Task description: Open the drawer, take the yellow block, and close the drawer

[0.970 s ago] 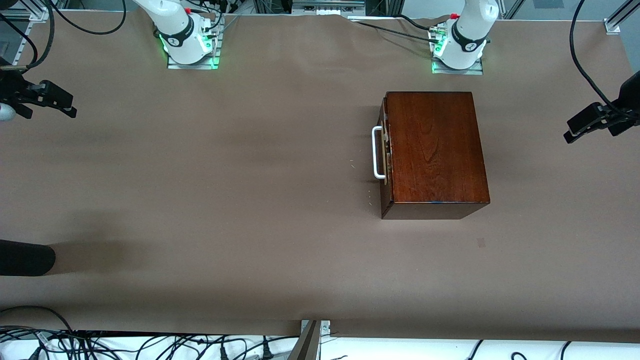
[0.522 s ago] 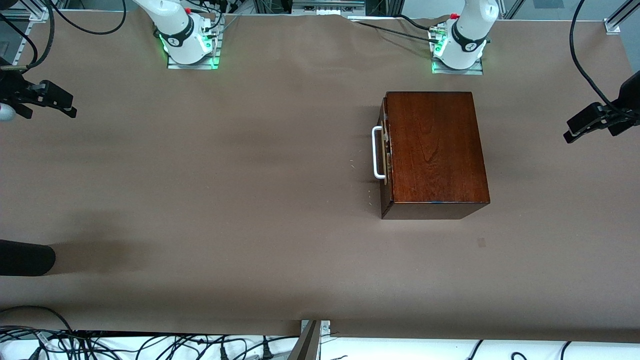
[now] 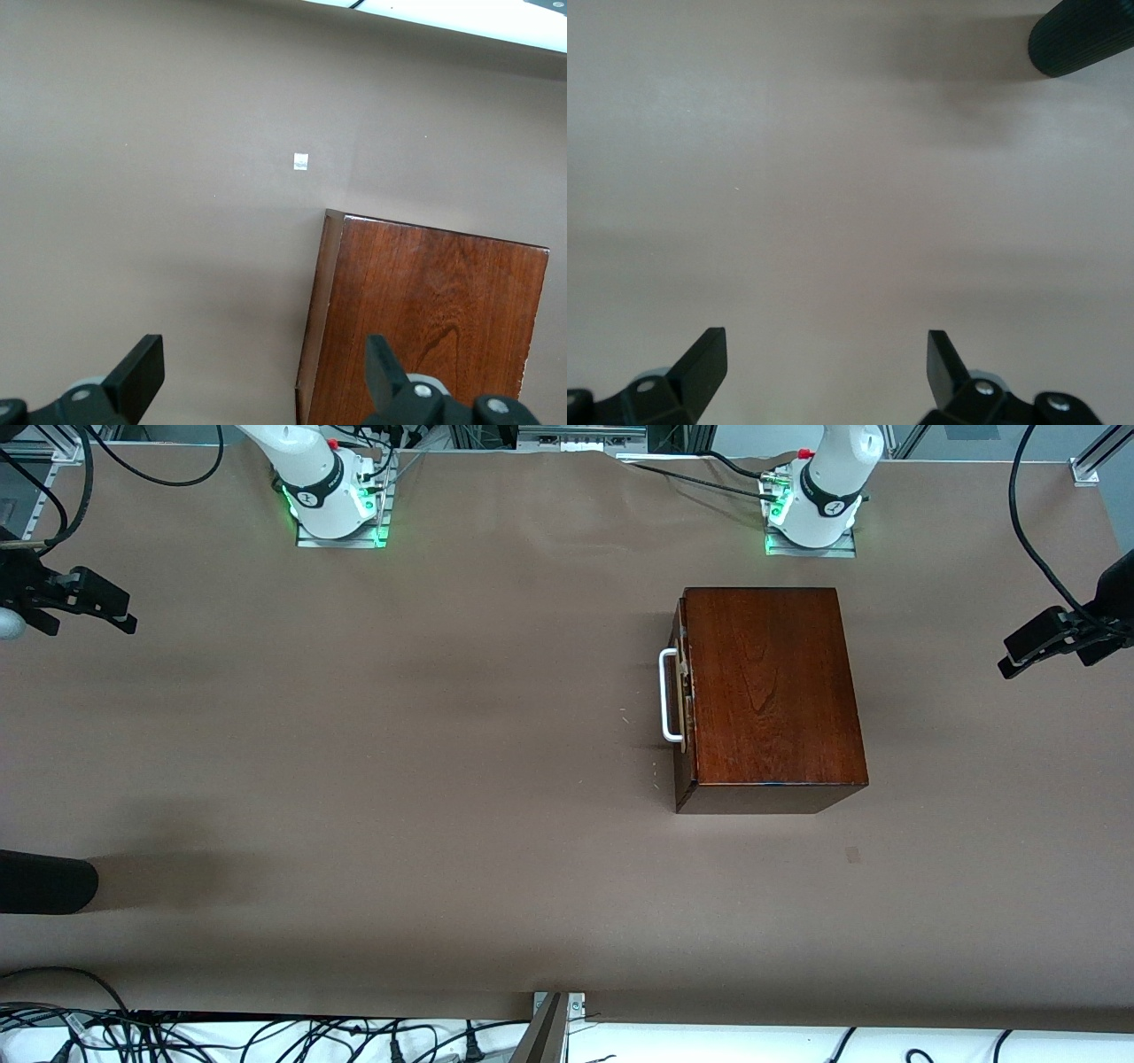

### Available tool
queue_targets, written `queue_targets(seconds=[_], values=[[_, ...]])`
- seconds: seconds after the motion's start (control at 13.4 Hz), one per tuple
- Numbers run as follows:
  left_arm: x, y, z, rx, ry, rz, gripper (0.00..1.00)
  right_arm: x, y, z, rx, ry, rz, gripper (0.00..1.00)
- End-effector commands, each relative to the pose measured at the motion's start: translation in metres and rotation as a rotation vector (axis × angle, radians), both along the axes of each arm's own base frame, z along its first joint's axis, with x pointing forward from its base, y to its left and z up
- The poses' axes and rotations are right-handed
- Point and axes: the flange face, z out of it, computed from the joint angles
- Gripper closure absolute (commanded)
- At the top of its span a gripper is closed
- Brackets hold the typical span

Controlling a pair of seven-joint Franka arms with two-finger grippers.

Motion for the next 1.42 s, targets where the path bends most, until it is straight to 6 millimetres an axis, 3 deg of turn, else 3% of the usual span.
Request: queue_targets(seconds=[0.0,0.67,1.34], values=[[-0.001,0.0,0.002,0.009,0.006,-0.016,0.0,0.0,-0.002,0.013,0.02,-0.013,-0.016,0.0],[-0.005,-0.009,-0.007,0.012,0.078,-0.119,0.0,0.0,0.0,0.014,0.012,-0.014,-0.009,0.0],[-0.007,-0.054,-0.006,0.013,0.08,-0.248,0.0,0.002,0.0,0.011,0.006,-0.008,-0.029,0.0]])
